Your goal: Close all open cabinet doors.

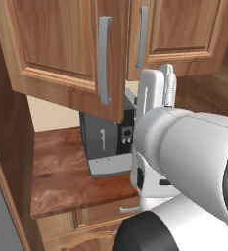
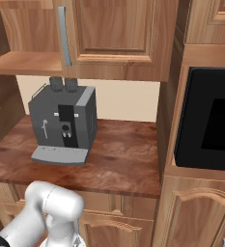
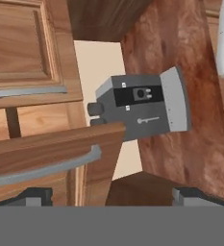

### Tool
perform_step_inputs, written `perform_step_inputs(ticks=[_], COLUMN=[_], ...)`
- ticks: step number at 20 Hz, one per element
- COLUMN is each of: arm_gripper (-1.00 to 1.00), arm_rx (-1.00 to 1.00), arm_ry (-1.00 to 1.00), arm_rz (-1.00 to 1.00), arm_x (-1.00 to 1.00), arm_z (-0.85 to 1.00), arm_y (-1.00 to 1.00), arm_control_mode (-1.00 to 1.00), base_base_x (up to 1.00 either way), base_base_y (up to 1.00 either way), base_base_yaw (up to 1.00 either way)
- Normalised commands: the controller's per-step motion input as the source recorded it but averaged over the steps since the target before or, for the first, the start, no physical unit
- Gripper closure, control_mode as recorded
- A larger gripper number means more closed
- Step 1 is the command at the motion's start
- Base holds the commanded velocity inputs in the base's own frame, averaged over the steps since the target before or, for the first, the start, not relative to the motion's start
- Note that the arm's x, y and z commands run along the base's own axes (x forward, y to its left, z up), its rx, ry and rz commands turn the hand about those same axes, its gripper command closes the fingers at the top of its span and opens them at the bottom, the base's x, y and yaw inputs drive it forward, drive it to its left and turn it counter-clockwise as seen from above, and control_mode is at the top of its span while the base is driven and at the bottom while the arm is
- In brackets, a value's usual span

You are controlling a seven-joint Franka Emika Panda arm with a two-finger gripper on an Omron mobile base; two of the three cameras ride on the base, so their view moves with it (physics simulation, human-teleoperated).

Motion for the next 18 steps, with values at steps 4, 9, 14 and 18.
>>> perform_step_inputs(ticks=[4, 9, 14, 18], arm_gripper=[-1.0, -1.0, -1.0, -1.0], arm_rx=[-0.05, -0.02, 0.0, 0.0], arm_ry=[-0.2, -0.19, -0.04, 0.0], arm_rz=[0.03, 0.0, 0.0, 0.0], arm_x=[0.65, 0.75, 0.97, 1.0], arm_z=[-0.19, -0.17, -0.21, -0.18], arm_y=[0.17, 0.1, 0.1, 0.14], arm_control_mode=[-1.0, -1.0, -1.0, -1.0], base_base_x=[0.0, 0.0, 0.0, 0.0], base_base_y=[0.0, 0.0, 0.0, 0.0], base_base_yaw=[0.0, 0.0, 0.0, 0.0])
